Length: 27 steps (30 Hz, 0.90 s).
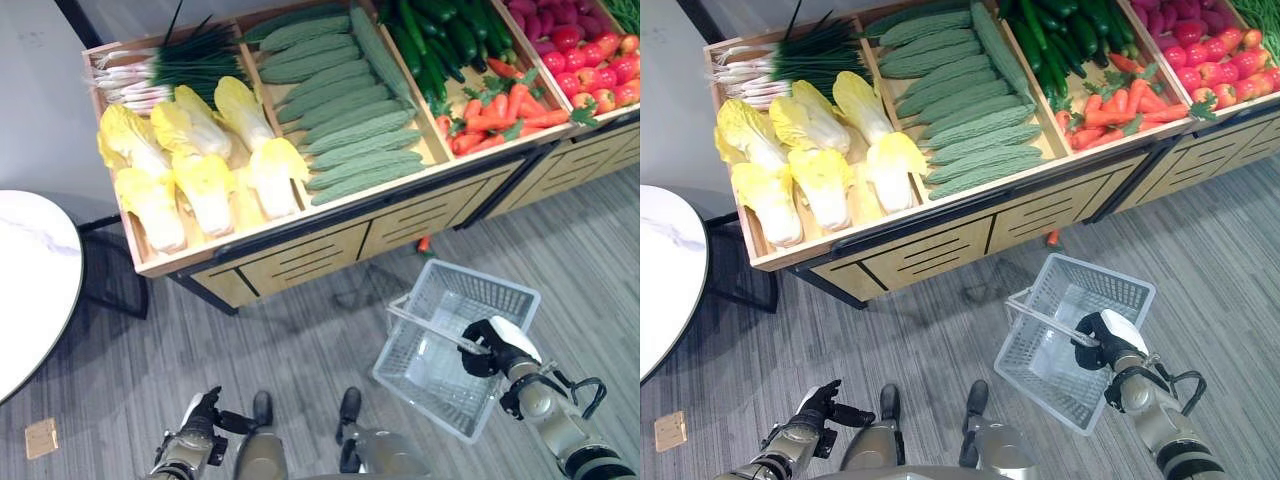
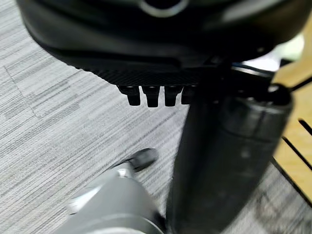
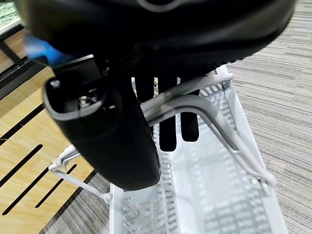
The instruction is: Get the vegetables into the basket
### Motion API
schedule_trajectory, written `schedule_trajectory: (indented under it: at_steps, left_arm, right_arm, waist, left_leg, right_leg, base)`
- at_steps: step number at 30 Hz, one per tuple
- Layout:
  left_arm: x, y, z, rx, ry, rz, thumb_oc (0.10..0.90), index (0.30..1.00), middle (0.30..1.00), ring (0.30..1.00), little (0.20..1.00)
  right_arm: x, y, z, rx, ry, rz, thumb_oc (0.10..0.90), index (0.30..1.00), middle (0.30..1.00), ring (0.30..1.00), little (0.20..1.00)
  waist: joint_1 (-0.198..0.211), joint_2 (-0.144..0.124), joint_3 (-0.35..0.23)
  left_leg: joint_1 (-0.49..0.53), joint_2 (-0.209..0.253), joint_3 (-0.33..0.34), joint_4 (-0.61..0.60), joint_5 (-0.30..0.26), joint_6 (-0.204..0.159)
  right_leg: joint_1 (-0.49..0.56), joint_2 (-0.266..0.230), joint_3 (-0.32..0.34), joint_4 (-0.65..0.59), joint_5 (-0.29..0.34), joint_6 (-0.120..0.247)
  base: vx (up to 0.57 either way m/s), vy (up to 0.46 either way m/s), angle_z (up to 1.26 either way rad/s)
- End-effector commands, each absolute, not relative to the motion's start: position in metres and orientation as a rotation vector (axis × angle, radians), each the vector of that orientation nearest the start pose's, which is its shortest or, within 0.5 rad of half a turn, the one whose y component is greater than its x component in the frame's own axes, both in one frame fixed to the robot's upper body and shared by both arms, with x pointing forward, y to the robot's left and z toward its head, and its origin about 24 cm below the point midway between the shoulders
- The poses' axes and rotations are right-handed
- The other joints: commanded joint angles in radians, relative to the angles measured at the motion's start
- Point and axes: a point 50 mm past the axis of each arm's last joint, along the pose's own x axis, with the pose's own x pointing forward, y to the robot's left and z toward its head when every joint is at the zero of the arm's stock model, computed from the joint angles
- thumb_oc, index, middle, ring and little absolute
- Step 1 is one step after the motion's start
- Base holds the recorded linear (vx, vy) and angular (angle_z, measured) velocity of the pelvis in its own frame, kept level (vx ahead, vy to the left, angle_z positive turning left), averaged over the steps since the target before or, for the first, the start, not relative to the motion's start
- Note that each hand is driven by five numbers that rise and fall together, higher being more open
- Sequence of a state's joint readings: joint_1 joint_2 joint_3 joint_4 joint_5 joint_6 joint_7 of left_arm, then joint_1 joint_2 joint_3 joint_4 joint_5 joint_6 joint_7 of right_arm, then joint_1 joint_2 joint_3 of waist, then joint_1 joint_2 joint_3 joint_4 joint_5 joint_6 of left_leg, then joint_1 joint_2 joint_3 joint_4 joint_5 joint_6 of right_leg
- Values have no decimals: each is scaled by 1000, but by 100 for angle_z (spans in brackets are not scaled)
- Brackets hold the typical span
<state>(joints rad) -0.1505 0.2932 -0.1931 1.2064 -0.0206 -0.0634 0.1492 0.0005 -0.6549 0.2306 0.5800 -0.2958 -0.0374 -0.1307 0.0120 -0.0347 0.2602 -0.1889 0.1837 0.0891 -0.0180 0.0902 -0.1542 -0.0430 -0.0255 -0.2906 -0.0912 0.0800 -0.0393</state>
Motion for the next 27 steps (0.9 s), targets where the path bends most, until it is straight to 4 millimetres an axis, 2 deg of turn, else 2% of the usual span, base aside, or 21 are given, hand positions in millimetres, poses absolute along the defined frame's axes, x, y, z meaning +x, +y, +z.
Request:
schedule_trajectory:
  at_steps: [1, 2, 3, 5, 6, 7, 9, 13, 15, 16, 19, 23, 24, 27]
  left_arm:
    - [135, 275, -135, 537, 1049, 174, 900, 1000, 1000, 1000, 1000]
    - [135, 275, -135, 537, 1049, 174, 900, 1000, 1000, 1000, 1000]
    - [131, 275, -137, 543, 1068, 165, 900, 1000, 1000, 1000, 1000]
    - [130, 276, -137, 548, 1073, 165, 900, 1000, 1000, 1000, 1000]
    - [127, 278, -137, 559, 1081, 164, 900, 1000, 1000, 1000, 1000]
    - [127, 278, -137, 559, 1081, 165, 900, 1000, 1000, 1000, 1000]
    - [129, 279, -136, 562, 1074, 168, 900, 1000, 1000, 1000, 1000]
    - [132, 288, -132, 584, 1060, 202, 900, 1000, 1000, 1000, 1000]
    - [132, 290, -131, 588, 1059, 208, 900, 1000, 1000, 1000, 1000]
    - [129, 294, -131, 588, 1071, 232, 900, 1000, 1000, 1000, 1000]
    - [125, 297, -131, 591, 1085, 244, 900, 1000, 1000, 1000, 1000]
    - [121, 298, -133, 587, 1109, 252, 900, 1000, 1000, 1000, 1000]
    - [122, 296, -133, 584, 1102, 250, 900, 1000, 1000, 1000, 1000]
    - [123, 295, -133, 583, 1101, 251, 900, 1000, 1000, 1000, 1000]
  right_arm:
    - [234, -311, 6, -991, 310, -99, 400, 300, 300, 300, 300]
    - [234, -311, 6, -991, 310, -99, 400, 300, 300, 300, 300]
    - [231, -311, 0, -985, 335, -102, 400, 300, 300, 300, 300]
    - [231, -310, -3, -978, 347, -100, 400, 300, 300, 300, 300]
    - [231, -305, -7, -960, 350, -93, 400, 300, 300, 300, 300]
    - [231, -305, -7, -960, 350, -93, 400, 300, 300, 300, 300]
    - [232, -302, -12, -954, 366, -86, 400, 300, 300, 300, 300]
    - [237, -296, -19, -939, 383, -81, 400, 300, 300, 300, 300]
    - [237, -296, -23, -937, 403, -82, 400, 300, 300, 300, 300]
    - [236, -297, -28, -930, 427, -94, 400, 300, 300, 300, 300]
    - [225, -309, -42, -923, 524, -143, 400, 300, 300, 300, 300]
    - [209, -327, -56, -902, 650, -214, 400, 300, 300, 300, 300]
    - [203, -336, -60, -895, 706, -257, 400, 300, 300, 300, 300]
    - [199, -341, -63, -891, 742, -277, 400, 300, 300, 300, 300]
  waist:
    - [11, -22, -84]
    - [11, -22, -84]
    - [10, -35, -88]
    - [10, -43, -88]
    - [12, -57, -88]
    - [13, -57, -88]
    - [18, -67, -88]
    - [26, -86, -81]
    - [31, -87, -81]
    - [33, -83, -82]
    - [30, -68, -82]
    - [24, -62, -82]
    - [22, -60, -79]
    - [17, -58, -73]
  left_leg:
    - [2, -16, -2, 13, 59, 41]
    - [2, -16, -2, 13, 59, 41]
    - [16, -45, 19, 38, 24, 64]
    - [19, -54, 22, 52, 8, 73]
    - [19, -71, 36, 90, -27, 88]
    - [18, -71, 37, 92, -29, 89]
    - [16, -87, 45, 116, -55, 102]
    - [20, -116, 54, 123, -84, 131]
    - [29, -122, 56, 111, -84, 137]
    - [47, -126, 59, 85, -79, 148]
    - [83, -136, 49, 37, -68, 161]
    - [121, -132, 40, -10, -57, 152]
    - [125, -127, 27, -13, -59, 143]
    - [130, -122, 17, -15, -61, 136]
  right_leg:
    - [29, -106, 86, 147, -88, 159]
    - [29, -106, 86, 147, -88, 159]
    - [46, -140, 104, 164, -82, 178]
    - [45, -149, 115, 166, -74, 184]
    - [41, -171, 139, 168, -50, 200]
    - [40, -172, 141, 168, -50, 201]
    - [35, -191, 151, 167, -22, 214]
    - [6, -218, 178, 189, 77, 237]
    - [-3, -219, 182, 203, 93, 240]
    - [-21, -220, 181, 255, 121, 241]
    - [-48, -200, 194, 348, 117, 234]
    - [-69, -198, 174, 290, 105, 234]
    - [-85, -204, 183, 220, 99, 239]
    - [-98, -205, 203, 183, 102, 242]
  base:
    - [153, 114, -35]
    - [258, 317, -49]
    - [199, 274, -48]
    - [178, 268, -29]
    - [114, 200, -4]
    - [121, 238, 1]
    - [77, 183, -8]
    - [78, 217, -3]
    - [59, 140, -13]
    - [64, 198, -13]
    - [79, 181, -6]
    - [89, 1, 0]
    - [68, -76, 5]
    - [77, -82, 13]
